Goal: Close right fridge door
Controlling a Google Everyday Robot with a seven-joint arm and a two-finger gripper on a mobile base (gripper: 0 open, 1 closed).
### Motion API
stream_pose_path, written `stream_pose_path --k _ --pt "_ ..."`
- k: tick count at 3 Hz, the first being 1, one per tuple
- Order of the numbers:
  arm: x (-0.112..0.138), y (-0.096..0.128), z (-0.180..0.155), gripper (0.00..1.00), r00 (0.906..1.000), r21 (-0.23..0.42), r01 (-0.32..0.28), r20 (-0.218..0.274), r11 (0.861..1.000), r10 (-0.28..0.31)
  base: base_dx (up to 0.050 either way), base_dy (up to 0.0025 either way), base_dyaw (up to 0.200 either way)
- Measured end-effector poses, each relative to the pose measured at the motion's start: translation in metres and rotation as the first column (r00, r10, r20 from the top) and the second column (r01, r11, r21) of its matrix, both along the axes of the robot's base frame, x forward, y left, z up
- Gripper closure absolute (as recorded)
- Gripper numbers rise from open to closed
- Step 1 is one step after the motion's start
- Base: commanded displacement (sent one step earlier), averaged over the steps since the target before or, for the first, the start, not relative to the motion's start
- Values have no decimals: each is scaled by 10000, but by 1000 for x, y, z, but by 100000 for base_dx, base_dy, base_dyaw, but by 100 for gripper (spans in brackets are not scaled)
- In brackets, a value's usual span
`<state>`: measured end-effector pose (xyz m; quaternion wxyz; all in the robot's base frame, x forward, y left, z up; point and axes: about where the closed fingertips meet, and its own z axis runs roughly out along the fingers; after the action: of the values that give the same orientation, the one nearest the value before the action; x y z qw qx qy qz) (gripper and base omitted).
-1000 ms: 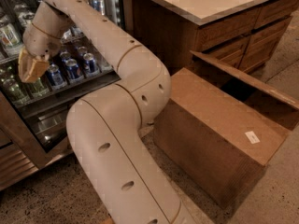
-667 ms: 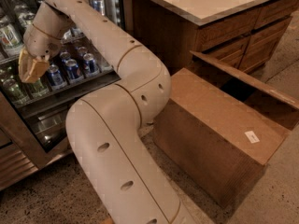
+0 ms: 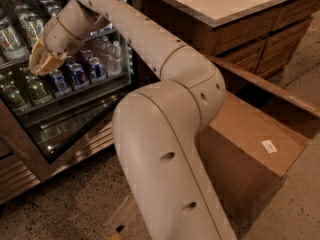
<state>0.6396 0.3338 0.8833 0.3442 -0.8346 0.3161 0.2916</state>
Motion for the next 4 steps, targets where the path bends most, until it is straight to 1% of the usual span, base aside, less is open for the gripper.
stream_pose_path --k 1,2,3,4 --pt "-9 -15 12 100 9974 1112 660 226 9916 -689 0 0 0" --pt "-15 -12 -8 100 9892 1604 1433 73 9766 -1464 0 0 0" --pt "-17 -13 -9 100 9877 1634 1529 83 9747 -1563 0 0 0" --pt "-11 -2 -17 100 9683 1327 2445 190 9605 -2491 0 0 0"
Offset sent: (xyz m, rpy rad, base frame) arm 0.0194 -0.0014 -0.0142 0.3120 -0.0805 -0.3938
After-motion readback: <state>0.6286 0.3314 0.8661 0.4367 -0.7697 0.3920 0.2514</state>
